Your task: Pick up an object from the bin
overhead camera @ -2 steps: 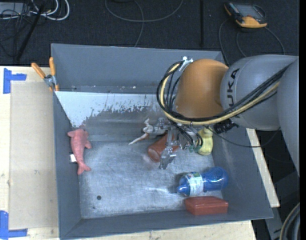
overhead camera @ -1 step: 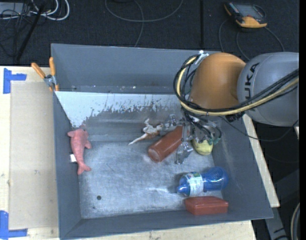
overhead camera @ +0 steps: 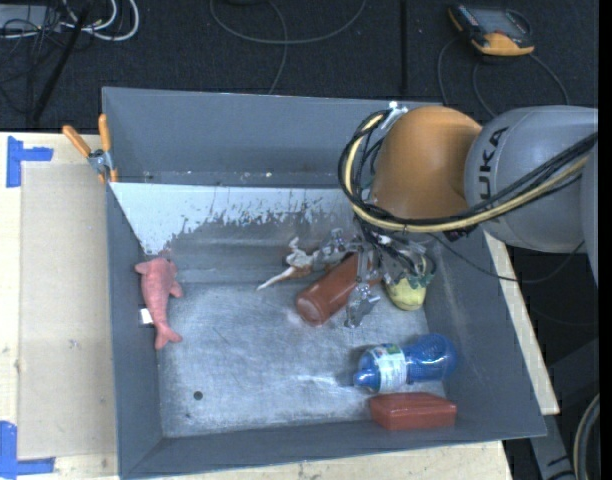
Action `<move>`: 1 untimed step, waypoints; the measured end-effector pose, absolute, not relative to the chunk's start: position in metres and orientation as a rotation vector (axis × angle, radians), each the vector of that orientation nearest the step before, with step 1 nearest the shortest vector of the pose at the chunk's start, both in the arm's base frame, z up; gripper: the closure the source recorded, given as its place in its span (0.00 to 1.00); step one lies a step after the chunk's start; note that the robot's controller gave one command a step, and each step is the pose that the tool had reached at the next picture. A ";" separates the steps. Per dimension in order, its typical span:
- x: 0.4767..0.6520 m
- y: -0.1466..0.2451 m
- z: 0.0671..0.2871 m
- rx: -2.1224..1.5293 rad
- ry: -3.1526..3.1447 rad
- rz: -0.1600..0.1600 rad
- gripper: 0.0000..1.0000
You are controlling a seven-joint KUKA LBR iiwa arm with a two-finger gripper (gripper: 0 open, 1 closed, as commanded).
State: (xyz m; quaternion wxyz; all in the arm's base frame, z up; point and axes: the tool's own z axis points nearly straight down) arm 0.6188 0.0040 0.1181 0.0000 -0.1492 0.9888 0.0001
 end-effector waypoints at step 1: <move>0.622 0.001 0.077 -0.372 3.115 0.006 0.00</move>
Offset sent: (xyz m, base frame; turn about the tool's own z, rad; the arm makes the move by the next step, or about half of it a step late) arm -0.0028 -0.0079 -0.0481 0.0842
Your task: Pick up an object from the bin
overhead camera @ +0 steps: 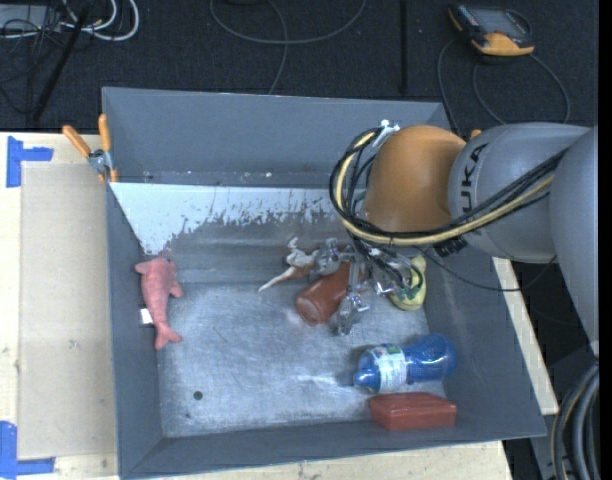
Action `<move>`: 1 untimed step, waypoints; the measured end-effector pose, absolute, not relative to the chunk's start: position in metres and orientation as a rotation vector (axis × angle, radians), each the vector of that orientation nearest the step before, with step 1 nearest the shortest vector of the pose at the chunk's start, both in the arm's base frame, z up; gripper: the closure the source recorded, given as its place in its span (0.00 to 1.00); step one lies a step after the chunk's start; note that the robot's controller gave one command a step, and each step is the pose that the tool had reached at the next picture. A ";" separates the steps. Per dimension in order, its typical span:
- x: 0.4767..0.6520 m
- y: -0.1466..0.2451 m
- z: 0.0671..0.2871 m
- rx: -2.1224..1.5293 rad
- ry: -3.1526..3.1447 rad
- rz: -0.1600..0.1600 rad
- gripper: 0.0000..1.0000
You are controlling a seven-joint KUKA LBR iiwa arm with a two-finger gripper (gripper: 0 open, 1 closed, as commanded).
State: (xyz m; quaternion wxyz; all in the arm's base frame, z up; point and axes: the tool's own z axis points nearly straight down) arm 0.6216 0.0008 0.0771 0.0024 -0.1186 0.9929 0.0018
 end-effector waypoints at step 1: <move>0.618 0.001 0.137 -0.372 3.117 0.001 1.00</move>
Offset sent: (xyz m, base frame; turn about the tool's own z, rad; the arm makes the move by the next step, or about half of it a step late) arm 0.0000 0.0000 0.0000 0.0000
